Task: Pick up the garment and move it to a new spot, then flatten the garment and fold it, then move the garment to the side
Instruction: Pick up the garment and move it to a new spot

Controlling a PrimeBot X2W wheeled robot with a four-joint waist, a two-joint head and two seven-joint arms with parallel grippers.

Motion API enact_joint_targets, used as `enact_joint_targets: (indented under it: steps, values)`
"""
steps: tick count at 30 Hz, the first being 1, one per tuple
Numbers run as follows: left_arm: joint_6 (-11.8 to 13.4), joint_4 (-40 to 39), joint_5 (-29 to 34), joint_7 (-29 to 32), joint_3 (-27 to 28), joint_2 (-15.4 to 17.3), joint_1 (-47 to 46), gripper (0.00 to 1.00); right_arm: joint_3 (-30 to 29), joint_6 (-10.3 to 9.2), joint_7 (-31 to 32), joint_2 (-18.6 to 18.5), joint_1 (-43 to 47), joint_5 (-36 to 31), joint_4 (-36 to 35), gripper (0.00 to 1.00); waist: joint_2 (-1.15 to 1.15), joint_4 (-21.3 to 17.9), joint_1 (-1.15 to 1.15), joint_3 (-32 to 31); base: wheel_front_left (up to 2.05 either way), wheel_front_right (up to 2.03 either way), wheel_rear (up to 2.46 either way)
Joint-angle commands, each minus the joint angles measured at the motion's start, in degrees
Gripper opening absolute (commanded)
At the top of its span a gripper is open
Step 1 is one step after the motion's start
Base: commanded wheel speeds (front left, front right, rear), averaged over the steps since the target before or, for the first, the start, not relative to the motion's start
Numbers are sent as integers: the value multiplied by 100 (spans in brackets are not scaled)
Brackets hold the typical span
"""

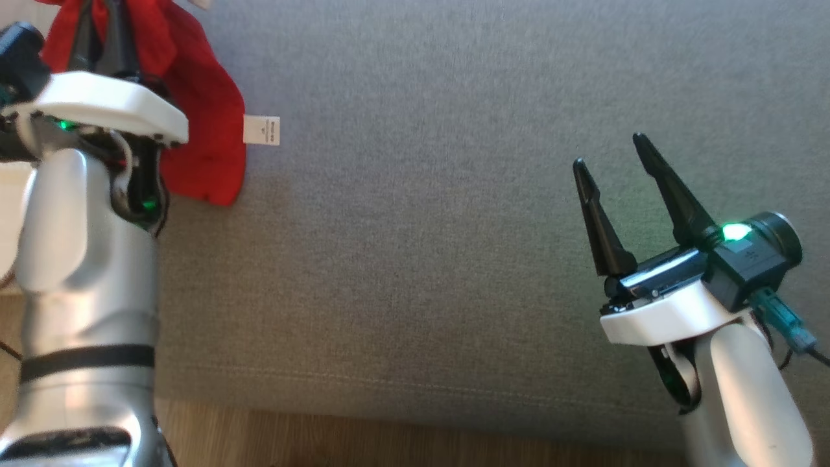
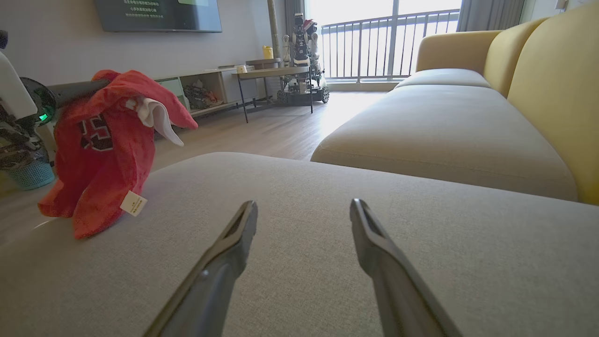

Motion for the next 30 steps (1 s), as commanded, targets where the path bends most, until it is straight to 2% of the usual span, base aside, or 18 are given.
enact_joint_targets:
  steps: [1,9,14,15,24,30]
  values:
    - [-23,-470,6,-41,172,153,60,0,138,-2,-37,83,108,69,-151,100,0,-9,0,-427,0,0,0]
    - [-35,-1517,-245,-42,-222,-3,617,0,155,-2,-37,93,393,359,-145,100,0,-333,0,-1248,0,0,0]
    - [-36,-1864,-562,-23,-650,58,826,0,66,-2,-37,94,563,439,-248,100,0,-715,0,-1598,0,0,0]
    - [-36,-2027,-704,54,-804,77,888,0,32,-2,-37,94,603,474,-316,100,0,-886,0,-1672,0,0,0]
    - [-37,-2763,-1048,475,-1491,-81,1175,0,-10,-2,-37,95,606,663,-571,100,0,-1610,0,-1656,0,0,0]
    - [13,-2969,-928,631,-1957,-185,1215,0,-34,-2,-37,95,526,781,-724,100,0,-2107,0,-1388,0,0,0]
